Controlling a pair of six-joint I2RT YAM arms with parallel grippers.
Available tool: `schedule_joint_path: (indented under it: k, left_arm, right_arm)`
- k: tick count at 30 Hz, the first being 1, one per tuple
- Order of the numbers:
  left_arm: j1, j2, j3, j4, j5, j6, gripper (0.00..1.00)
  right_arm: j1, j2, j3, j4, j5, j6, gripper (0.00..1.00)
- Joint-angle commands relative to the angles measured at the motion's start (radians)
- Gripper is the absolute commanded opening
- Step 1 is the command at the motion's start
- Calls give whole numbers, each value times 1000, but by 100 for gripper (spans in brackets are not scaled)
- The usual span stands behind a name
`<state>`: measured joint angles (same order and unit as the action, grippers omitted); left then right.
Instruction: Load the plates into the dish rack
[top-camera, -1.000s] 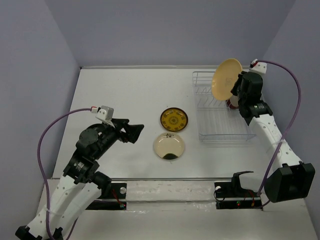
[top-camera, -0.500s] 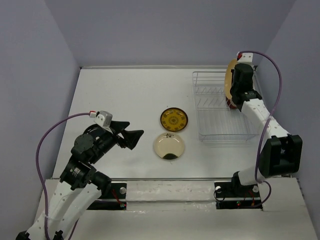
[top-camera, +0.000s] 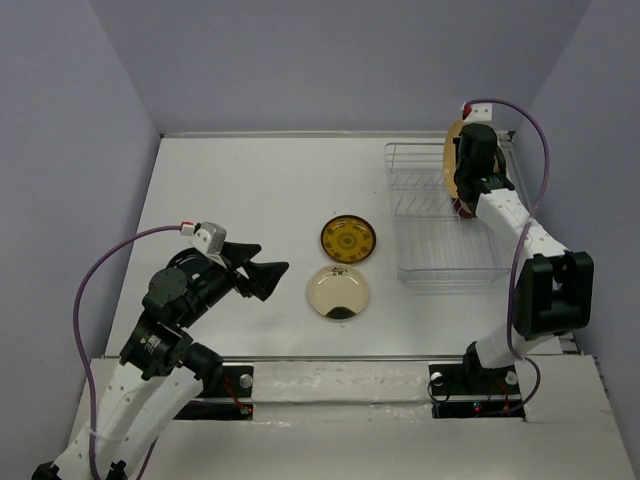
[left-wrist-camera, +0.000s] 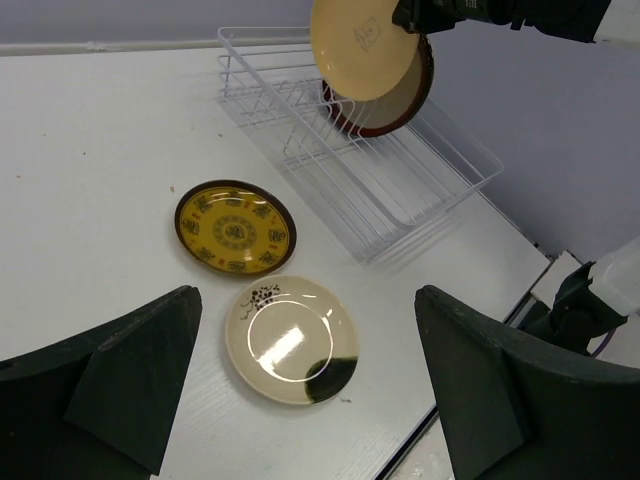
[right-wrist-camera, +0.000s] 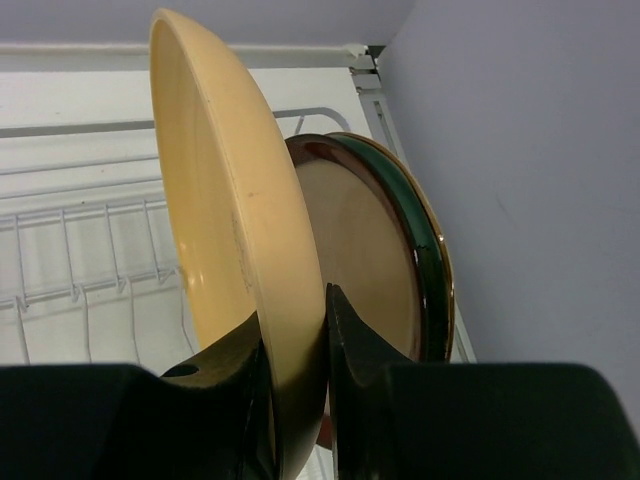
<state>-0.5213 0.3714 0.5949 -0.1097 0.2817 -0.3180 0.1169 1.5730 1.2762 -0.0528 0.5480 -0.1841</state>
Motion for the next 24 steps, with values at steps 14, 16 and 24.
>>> schedule_joint_path:
  k: [14,16,24]
  left_arm:
    - [18,31,-12,36,22,14,99]
    - [18,40,-12,35,20,14,99]
    - [21,107,3,10,-33,8,99]
  right_arm:
    - [-6,55,-75,15,-118,107,7]
    - [-6,65,-95,8,-137,123,7]
    - [-6,96,-132,1,-134,247,23]
